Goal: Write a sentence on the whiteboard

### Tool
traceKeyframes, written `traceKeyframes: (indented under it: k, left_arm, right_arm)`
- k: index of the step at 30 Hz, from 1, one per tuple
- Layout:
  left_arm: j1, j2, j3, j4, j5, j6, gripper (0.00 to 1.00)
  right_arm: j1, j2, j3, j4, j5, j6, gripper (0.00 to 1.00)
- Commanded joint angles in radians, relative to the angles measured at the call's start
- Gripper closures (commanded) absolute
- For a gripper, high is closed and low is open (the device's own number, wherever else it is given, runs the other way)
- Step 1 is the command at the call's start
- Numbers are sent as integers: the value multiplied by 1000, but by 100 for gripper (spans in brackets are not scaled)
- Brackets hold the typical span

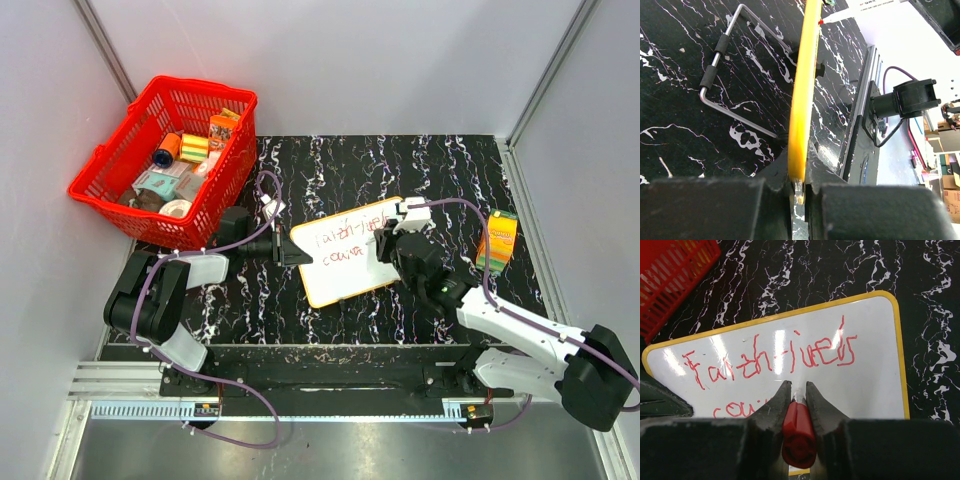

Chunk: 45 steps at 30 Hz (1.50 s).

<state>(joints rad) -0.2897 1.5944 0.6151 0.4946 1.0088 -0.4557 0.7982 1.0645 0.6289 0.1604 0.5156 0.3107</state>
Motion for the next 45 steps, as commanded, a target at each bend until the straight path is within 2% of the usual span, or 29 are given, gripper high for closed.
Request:
traceKeyframes:
  k: [1, 22, 45]
  left_arm:
    - [-3, 15, 0, -62, -133, 132, 100]
    - [-6, 18, 3, -64, -134, 132, 100]
    - [-8, 18, 3, -67, -136, 134, 100]
  right_arm:
    - [-10, 6, 31, 44, -49, 2, 100]
    - [-10, -38, -34, -45, -46, 31, 100]
    - [-21, -14, 41, -15, 35, -9, 100]
